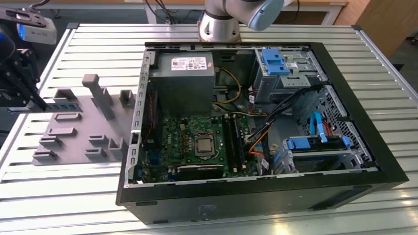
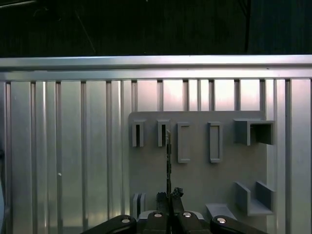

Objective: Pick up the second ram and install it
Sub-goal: 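Pick up the second ram and move it above second insertion slot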

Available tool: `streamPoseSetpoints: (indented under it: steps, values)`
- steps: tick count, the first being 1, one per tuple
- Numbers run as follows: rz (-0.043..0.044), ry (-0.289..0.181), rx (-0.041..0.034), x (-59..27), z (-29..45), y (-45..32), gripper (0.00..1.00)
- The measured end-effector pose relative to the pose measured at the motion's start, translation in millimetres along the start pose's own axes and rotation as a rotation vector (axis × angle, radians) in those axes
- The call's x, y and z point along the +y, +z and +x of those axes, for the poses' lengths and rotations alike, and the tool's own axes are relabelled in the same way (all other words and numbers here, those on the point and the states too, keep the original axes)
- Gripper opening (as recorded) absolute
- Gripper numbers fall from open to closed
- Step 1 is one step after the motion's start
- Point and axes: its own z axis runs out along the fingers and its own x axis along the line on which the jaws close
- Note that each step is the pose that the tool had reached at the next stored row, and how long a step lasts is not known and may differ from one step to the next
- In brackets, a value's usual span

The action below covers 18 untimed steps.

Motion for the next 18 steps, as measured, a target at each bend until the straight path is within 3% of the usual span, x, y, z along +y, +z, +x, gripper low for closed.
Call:
streamPoseSetpoints:
  steps: [18]
  values:
    - [0.0, 0.0, -0.0001, -0.4, 0.0, -21.3, 0.14]
